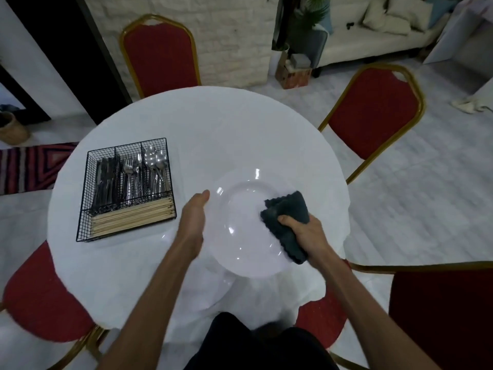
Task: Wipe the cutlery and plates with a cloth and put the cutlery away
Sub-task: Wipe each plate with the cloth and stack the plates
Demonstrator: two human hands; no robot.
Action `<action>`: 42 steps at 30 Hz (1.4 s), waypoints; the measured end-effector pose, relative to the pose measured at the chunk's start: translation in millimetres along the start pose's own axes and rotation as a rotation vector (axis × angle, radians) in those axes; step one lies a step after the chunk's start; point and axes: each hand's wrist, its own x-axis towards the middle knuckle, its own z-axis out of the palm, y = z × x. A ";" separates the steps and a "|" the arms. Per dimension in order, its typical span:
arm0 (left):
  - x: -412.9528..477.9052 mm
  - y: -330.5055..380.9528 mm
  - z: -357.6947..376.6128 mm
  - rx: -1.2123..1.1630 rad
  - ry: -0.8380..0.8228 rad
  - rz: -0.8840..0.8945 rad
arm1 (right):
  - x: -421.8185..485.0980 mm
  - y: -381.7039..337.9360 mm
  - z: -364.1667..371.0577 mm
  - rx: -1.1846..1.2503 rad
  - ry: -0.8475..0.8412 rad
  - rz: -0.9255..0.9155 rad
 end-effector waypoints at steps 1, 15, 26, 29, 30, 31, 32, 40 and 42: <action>5.0 8.1 -7.7 0.042 -0.061 -0.070 | -0.8 -11.0 -6.8 -0.132 -0.071 -0.058; -10.5 23.7 3.2 0.171 -0.045 0.147 | -17.6 -19.8 17.2 -0.050 0.125 -0.252; -5.8 -9.0 -9.4 -0.340 -0.098 -0.156 | -20.1 -3.5 24.8 0.125 0.146 0.065; 8.4 22.2 -16.1 -0.045 -0.330 -0.148 | -13.3 -39.1 -0.5 -0.328 -0.162 0.017; 10.8 29.7 -12.8 0.049 -0.405 -0.159 | -11.4 -50.1 -3.3 -0.434 -0.264 0.021; 12.3 34.9 -8.1 0.145 -0.468 -0.176 | -9.5 -59.3 -5.0 -0.512 -0.351 0.027; 11.3 38.5 -2.5 0.232 -0.525 -0.196 | -7.4 -65.7 -5.9 -0.568 -0.412 0.025; -1.0 31.9 20.7 0.339 -0.311 0.020 | 8.8 -44.6 -9.5 -0.591 -0.007 -0.259; -2.3 30.1 20.1 0.222 -0.161 0.034 | 1.9 -28.2 -5.9 -0.364 0.109 -0.210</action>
